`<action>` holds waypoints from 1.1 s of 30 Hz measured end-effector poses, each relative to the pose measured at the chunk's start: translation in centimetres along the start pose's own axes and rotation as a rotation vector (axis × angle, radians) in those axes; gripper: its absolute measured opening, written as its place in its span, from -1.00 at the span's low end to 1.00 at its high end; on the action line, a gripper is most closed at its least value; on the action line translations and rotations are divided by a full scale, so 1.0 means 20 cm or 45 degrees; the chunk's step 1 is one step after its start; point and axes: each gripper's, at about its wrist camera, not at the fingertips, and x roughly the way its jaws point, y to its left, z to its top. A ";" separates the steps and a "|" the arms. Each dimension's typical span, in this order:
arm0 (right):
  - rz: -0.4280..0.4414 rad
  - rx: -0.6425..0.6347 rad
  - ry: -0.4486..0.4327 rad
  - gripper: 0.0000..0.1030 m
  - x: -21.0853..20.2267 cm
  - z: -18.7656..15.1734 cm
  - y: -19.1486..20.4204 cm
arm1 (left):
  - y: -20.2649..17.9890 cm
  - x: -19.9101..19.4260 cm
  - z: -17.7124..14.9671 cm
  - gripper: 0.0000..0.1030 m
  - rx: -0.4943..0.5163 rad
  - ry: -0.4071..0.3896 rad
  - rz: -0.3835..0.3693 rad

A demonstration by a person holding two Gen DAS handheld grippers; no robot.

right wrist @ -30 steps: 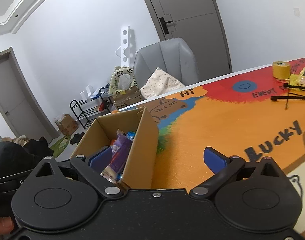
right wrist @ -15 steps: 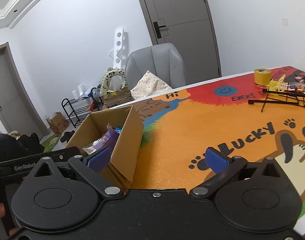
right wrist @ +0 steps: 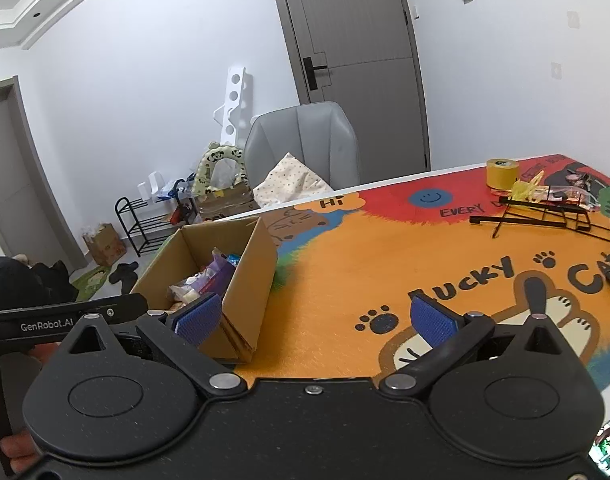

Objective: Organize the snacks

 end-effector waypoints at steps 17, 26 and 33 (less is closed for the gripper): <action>0.018 0.001 -0.004 1.00 -0.23 -0.05 -0.01 | -0.06 -0.24 -0.09 1.00 0.167 -0.030 -0.042; 0.056 0.045 0.019 1.00 -0.35 -0.11 -0.07 | -0.03 -0.37 -0.16 1.00 0.206 -0.036 -0.082; 0.034 0.032 0.007 1.00 -0.38 -0.11 -0.08 | 0.03 -0.44 -0.13 1.00 0.183 -0.070 -0.056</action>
